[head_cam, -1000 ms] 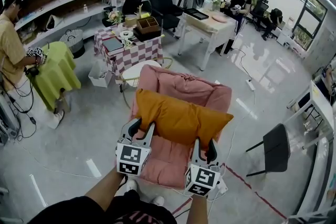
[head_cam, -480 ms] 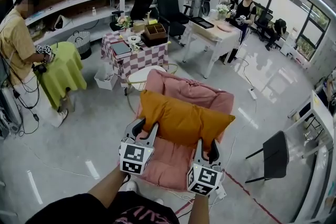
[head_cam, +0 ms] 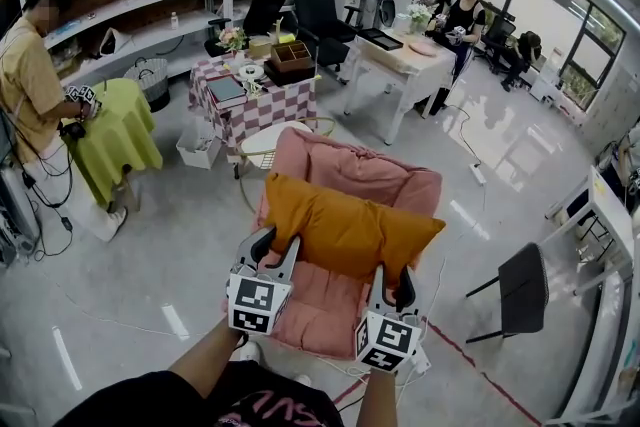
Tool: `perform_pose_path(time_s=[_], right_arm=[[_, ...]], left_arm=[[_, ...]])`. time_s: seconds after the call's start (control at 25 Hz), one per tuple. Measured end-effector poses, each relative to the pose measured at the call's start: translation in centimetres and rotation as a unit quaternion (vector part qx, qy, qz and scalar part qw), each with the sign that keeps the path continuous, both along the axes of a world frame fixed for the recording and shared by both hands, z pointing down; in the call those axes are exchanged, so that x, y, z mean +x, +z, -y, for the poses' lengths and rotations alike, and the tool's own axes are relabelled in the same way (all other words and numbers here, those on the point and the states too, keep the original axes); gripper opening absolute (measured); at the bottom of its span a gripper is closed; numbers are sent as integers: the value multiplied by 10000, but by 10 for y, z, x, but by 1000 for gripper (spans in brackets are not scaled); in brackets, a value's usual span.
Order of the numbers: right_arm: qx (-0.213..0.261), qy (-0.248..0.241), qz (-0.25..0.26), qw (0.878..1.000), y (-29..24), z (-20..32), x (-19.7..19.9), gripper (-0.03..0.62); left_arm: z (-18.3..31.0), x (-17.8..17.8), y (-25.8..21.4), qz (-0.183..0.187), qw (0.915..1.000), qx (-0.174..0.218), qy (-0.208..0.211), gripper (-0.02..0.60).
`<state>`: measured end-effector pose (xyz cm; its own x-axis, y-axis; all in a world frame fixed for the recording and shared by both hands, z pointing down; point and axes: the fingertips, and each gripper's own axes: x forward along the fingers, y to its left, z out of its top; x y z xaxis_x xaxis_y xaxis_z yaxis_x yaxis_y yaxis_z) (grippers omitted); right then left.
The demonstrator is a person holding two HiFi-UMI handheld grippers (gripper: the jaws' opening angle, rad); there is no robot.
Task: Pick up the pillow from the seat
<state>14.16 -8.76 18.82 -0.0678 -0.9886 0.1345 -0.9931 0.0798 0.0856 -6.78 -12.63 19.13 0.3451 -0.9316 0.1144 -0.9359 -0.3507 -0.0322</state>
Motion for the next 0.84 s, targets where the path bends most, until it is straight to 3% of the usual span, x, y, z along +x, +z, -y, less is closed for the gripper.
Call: perform_pose_path(time_s=[0.84], right_arm=[[99,47,42,9999,-2,-7,-2,170]], left_arm=[[-7,-2,-3,13,9999,155,-21,141]])
